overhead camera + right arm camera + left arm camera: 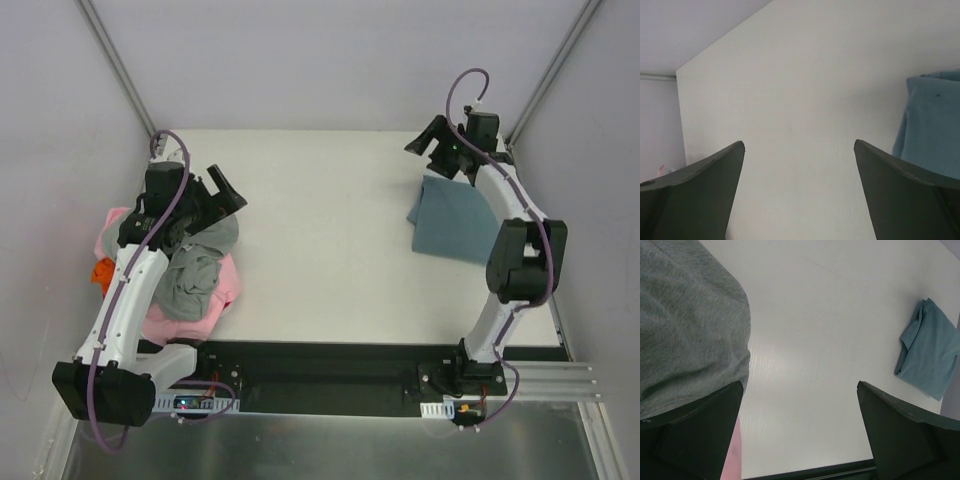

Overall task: Fold and stack the t-shirts
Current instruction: Put the neatly folded tshirt into the corner of the board with the right arm

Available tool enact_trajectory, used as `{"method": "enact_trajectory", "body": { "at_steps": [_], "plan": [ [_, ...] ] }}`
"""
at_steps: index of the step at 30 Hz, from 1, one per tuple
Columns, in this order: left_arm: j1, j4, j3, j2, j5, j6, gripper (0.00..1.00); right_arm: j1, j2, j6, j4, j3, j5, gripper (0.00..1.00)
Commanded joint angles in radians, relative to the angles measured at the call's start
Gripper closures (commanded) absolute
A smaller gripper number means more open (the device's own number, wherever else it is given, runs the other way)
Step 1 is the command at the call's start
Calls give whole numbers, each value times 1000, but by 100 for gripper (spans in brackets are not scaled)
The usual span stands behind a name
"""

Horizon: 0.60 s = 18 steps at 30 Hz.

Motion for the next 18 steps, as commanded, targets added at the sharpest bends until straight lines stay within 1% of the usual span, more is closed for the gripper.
{"method": "enact_trajectory", "body": {
  "at_steps": [1,2,3,7,8,13,16,18],
  "plan": [
    [11,0,9,-28,24,16,1,107,-210,-77,-144,-91,130,4],
    [11,0,9,-30,33,16,1,141,-215,-69,-158,-136,188,4],
    [11,0,9,-33,36,17,1,153,-206,-59,-193,-150,211,4],
    [11,-2,0,-54,33,29,1,177,-109,-2,-355,-135,289,4],
    [13,-2,-2,-66,31,29,1,177,-93,-9,-386,-131,315,4],
    [13,-2,-36,-117,31,29,1,178,9,-46,-426,-111,417,4],
    [11,-3,-65,-146,25,31,1,175,81,-97,-497,-51,437,4],
    [13,-8,-76,-160,22,32,1,175,102,-134,-550,-39,480,4]
  ]
}}
